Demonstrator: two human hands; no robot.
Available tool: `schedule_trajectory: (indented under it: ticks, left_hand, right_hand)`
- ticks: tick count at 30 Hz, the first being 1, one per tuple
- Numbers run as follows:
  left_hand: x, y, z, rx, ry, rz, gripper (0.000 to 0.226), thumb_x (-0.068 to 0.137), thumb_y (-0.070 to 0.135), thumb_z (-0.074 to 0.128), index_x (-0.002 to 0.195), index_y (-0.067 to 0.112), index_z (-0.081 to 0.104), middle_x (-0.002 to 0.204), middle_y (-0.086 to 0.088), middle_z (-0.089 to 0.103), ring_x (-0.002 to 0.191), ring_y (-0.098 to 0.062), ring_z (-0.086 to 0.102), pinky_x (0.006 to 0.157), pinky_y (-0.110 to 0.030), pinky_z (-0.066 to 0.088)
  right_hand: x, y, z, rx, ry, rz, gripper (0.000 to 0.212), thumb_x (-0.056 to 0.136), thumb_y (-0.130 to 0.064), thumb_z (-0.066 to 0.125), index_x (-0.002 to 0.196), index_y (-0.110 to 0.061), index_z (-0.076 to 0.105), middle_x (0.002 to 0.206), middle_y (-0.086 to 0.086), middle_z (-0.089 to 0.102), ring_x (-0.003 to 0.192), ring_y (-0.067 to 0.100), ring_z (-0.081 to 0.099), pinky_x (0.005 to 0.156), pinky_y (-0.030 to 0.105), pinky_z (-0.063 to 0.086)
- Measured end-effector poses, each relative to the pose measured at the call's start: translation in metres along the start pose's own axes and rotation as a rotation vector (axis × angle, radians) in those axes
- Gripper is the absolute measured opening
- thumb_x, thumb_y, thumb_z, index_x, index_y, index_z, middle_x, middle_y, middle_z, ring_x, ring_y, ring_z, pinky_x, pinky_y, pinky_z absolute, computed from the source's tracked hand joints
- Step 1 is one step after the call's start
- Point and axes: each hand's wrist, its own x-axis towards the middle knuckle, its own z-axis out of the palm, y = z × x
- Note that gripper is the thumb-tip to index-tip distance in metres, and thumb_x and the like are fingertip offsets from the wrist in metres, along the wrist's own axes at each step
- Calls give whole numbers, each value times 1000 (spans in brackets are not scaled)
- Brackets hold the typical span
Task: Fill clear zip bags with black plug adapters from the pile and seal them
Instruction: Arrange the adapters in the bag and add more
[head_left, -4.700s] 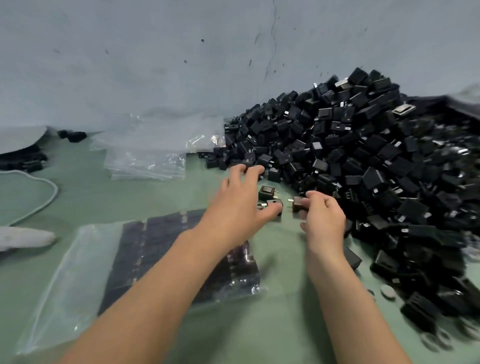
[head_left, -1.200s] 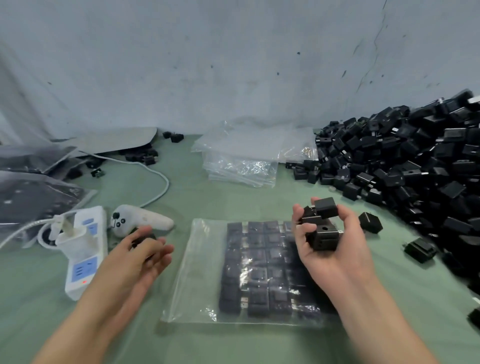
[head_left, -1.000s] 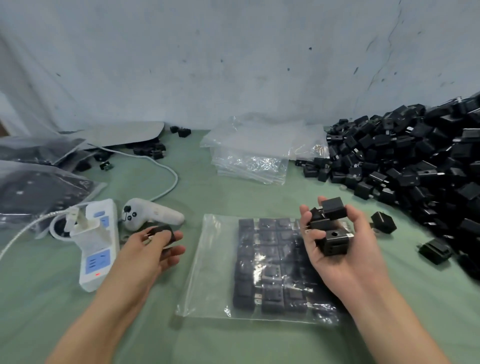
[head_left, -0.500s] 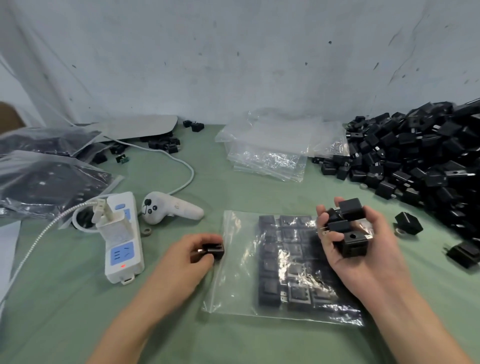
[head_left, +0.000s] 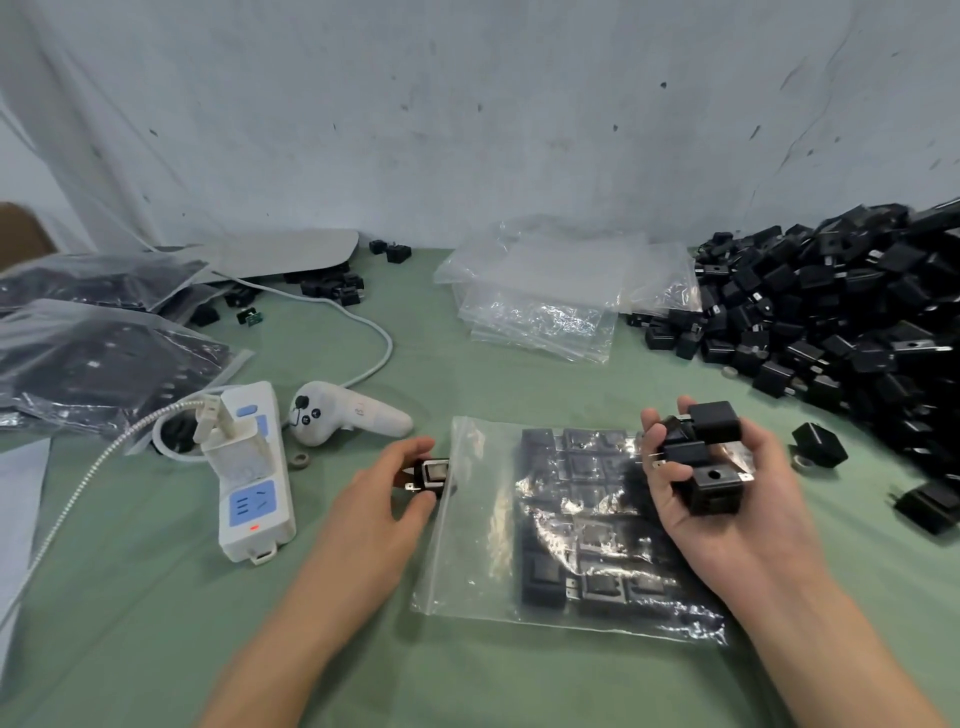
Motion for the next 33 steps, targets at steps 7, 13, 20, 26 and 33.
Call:
schedule_trajectory:
  ticks: [7, 13, 20, 26, 33]
  left_hand:
    - [5, 7, -1, -300, -44, -68, 47, 91, 4, 65, 119, 41, 57, 111, 22, 70, 98, 3, 64, 83, -12, 50]
    - [2, 12, 5, -389, -126, -155, 42, 94, 1, 60, 115, 38, 57, 118, 12, 65, 101, -3, 67, 82, -15, 51]
    - [3, 15, -4, -610, -2, -405, 14, 100, 15, 55, 112, 20, 60, 82, -9, 69, 67, -19, 70, 67, -30, 60]
    - [14, 20, 2, -557, -118, -390, 15, 99, 23, 57, 111, 16, 59, 85, -5, 75, 68, -12, 65, 64, -23, 54]
    - [15, 22, -3, -614, -253, -454, 25, 100, 28, 56, 97, 5, 65, 78, -11, 72, 65, -22, 69, 57, -28, 57]
  right_hand:
    - [0, 0, 1, -2, 1, -3, 30, 93, -31, 57, 116, -16, 67, 122, 15, 67, 81, 21, 68, 51, 20, 50]
    - [0, 0, 0, 12, 5, 2, 32, 92, -32, 59, 118, -15, 69, 121, 15, 68, 82, 21, 69, 53, 21, 51]
    - [0, 0, 0, 15, 1, 3, 32, 90, -31, 59, 117, -16, 68, 122, 14, 68, 83, 21, 69, 53, 21, 52]
    - [0, 1, 0, 15, -9, -1, 34, 86, -28, 61, 116, -15, 68, 123, 14, 67, 83, 21, 69, 54, 21, 51]
    - [0, 0, -1, 11, -5, 8, 31, 89, -29, 60, 114, -15, 69, 123, 14, 67, 83, 21, 69, 54, 21, 51]
